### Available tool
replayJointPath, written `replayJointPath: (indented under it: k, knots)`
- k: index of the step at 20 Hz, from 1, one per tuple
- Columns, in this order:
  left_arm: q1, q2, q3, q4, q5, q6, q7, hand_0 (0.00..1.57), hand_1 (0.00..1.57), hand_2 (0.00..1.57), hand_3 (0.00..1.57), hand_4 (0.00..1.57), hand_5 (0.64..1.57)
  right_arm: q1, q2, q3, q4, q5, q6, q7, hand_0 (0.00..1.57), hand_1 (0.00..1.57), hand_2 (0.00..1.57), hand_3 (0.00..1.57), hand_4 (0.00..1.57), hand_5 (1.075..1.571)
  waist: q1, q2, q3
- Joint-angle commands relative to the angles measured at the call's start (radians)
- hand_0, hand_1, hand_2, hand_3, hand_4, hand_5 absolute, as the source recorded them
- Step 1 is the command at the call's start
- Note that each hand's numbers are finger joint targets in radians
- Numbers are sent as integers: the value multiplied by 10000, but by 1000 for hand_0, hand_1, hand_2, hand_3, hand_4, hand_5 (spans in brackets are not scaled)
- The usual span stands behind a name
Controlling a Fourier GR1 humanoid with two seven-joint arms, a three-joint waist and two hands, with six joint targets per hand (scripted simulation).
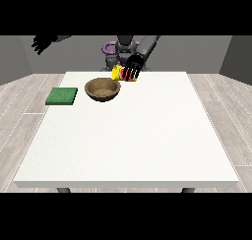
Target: Pick the cup and pour the ball into the bowl, then pick the bowl and place it on the pad
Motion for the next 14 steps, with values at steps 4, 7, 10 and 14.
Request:
replayJointPath:
  k: [4, 7, 10, 14]
  knots:
    - [-1223, -326, -1658, 427, -1952, -1504, 2937, 1351, 1351, 1571, 1571, 1364, 1563, -418, 22, 141, 610, 28, 15, 213, 0, 0, 0, 127, 691, 1554, -119, -617, -17]
    - [-1578, -330, -2689, 550, -3110, -1818, 3707, 1487, 1487, 1571, 1571, 1191, 1561, -422, 147, 200, 936, 325, 93, -447, 0, 0, 0, 250, 697, 1555, -95, -309, -11]
    - [-2267, -332, -3064, 556, -3659, -2779, 4348, 1396, 1396, 1571, 1571, 1038, 1571, -701, 175, 210, 1084, 302, 82, -514, 0, 0, 0, 265, 691, 1554, -278, -75, -15]
    - [-1962, -333, -4136, -716, -3728, -4603, 4760, 410, 410, 1341, 1548, 1019, 1571, -1212, 649, 628, 1380, 781, -515, -575, 0, 0, 0, 328, 690, 1553, -480, -290, -21]
